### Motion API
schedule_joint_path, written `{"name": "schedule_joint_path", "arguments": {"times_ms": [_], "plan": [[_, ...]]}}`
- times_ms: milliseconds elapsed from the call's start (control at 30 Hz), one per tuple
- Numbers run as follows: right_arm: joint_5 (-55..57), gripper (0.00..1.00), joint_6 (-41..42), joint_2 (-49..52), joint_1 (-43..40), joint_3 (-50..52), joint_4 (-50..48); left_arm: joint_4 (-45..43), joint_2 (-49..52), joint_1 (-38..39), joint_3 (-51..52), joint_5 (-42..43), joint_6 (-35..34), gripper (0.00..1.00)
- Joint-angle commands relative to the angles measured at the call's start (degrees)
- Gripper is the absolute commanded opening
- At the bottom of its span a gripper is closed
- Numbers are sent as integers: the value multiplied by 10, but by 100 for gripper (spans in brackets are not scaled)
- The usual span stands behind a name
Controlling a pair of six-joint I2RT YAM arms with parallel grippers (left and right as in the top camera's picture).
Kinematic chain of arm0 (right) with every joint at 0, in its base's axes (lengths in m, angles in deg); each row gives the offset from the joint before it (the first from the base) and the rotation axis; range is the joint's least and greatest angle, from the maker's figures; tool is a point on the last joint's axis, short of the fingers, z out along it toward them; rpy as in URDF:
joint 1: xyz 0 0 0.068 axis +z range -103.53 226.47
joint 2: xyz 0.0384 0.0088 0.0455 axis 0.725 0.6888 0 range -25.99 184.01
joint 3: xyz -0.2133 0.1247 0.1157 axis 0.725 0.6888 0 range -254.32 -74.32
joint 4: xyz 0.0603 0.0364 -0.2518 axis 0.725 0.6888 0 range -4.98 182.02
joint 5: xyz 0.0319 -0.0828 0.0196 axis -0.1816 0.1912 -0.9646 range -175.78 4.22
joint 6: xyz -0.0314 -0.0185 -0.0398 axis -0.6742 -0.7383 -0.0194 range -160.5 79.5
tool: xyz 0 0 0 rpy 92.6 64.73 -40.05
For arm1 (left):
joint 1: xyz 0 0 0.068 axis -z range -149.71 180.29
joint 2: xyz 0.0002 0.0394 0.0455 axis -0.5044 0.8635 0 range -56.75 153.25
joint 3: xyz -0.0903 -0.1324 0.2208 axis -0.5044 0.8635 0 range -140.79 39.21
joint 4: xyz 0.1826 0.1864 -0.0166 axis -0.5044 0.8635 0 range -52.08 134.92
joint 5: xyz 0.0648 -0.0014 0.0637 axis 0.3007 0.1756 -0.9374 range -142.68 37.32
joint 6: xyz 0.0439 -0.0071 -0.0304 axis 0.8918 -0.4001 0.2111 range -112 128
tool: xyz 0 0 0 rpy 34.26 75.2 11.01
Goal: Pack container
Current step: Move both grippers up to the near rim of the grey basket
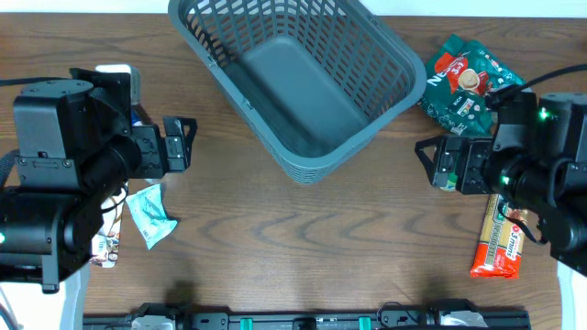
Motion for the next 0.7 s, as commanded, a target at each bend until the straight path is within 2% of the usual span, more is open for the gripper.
{"name": "schedule_joint_path", "arguments": {"times_ms": [0, 67, 133, 167, 233, 367, 433, 633, 667], "plan": [[-14, 78, 7, 3, 3, -13, -1, 2, 5, 1, -26, 22, 3, 99], [-13, 64, 7, 15, 3, -34, 3, 5, 16, 1, -49, 22, 6, 98], [-14, 44, 14, 40, 3, -76, 18, 14, 39, 1, -83, 22, 17, 99], [-15, 33, 18, 54, 3, -101, 28, 22, 56, 1, -107, 22, 24, 99], [-29, 4, 18, 97, 3, -168, 60, 43, 98, 1, -161, 22, 34, 99], [-62, 1, 13, 171, 14, -271, 118, 63, 177, 2, -247, 23, 34, 98], [-74, 1, 0, 202, 30, -309, 141, 61, 215, 3, -280, 23, 34, 88], [-90, 1, -33, 236, 92, -327, 147, 30, 283, 26, -310, 22, 65, 73], [-89, 1, -35, 239, 100, -327, 147, 25, 288, 31, -310, 22, 71, 68]]}}
